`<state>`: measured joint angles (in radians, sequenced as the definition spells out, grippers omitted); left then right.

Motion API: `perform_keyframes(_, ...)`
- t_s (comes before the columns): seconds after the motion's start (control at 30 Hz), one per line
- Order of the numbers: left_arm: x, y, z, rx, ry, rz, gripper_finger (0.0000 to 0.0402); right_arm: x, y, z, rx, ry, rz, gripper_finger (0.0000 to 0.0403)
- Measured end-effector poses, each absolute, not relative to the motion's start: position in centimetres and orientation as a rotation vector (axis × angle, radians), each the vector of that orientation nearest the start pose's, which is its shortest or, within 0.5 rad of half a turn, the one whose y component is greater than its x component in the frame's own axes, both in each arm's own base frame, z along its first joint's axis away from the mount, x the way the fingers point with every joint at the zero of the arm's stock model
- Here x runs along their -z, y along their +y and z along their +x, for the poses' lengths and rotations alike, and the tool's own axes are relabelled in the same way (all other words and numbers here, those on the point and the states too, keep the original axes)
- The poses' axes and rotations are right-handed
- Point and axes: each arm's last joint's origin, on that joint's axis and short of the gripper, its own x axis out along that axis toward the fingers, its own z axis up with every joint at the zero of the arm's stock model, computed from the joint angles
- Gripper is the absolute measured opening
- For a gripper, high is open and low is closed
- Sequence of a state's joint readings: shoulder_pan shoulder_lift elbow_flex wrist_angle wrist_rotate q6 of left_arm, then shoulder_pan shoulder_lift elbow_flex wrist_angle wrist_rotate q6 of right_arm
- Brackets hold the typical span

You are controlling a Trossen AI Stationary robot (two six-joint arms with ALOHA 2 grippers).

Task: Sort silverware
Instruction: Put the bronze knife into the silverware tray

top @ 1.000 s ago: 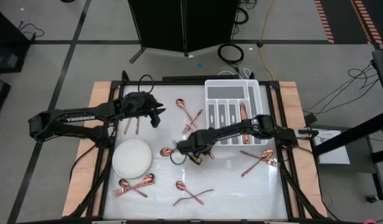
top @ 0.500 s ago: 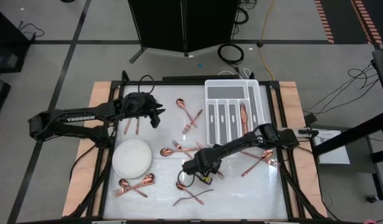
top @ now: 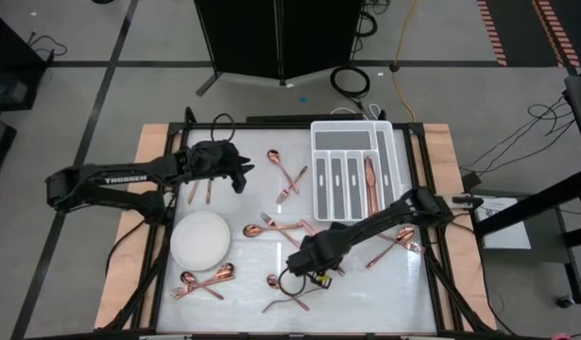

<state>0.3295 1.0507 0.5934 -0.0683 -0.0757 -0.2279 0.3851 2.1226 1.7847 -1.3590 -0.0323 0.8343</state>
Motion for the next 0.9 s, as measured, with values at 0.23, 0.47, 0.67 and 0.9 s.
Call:
perform_keyframes(0.23,-22.5,5.4,23.1,-0.301,0.422,-0.243,0.0128,-22.8,17.9,35.4,0.233,1.613,0.296,0.0)
perform_keyframes(0.47,-22.8,2.1,25.0,-0.01,0.328,-0.175,0.0128,-22.8,20.6,34.8,0.119,1.563,0.283,0.0)
perform_keyframes(0.67,-23.1,-0.5,25.5,0.114,0.275,-0.126,0.0128,-22.8,22.6,34.2,0.057,1.527,0.274,0.0)
perform_keyframes(0.9,-24.1,-3.2,25.7,0.235,0.234,0.03,0.0128,-22.8,22.9,34.0,0.039,1.525,0.254,0.0)
